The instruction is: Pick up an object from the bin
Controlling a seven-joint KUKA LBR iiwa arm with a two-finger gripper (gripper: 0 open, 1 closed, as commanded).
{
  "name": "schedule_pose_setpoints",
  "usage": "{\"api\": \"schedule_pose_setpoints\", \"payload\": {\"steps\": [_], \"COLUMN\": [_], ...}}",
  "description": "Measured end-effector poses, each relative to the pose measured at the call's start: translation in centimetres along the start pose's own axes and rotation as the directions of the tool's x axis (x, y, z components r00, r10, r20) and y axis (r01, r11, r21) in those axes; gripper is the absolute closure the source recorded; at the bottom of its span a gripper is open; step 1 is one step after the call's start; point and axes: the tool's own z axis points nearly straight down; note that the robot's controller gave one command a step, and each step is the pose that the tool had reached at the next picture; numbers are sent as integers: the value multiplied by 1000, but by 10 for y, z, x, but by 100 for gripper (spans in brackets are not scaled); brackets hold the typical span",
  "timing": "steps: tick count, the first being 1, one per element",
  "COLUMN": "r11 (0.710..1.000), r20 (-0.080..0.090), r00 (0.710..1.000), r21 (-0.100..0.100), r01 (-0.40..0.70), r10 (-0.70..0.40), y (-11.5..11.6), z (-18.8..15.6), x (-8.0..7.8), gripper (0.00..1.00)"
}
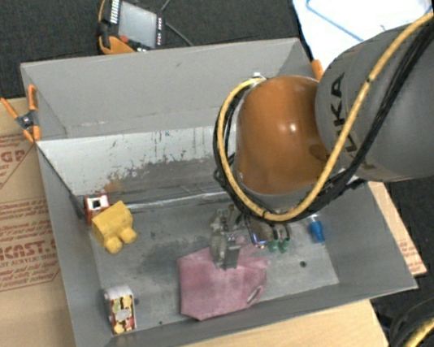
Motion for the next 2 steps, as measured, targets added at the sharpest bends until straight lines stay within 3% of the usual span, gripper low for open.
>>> {"api": "schedule_pose_setpoints", "payload": {"steps": [1,2], "r11": [1000,986], "r20": [-4,6], "r00": [1000,986], "r21": [1,1], "r01": [22,169], "r10": [-22,-169], "y": [20,5], "z": [-23,50], "x": [4,-8], "gripper": [100,100]}}
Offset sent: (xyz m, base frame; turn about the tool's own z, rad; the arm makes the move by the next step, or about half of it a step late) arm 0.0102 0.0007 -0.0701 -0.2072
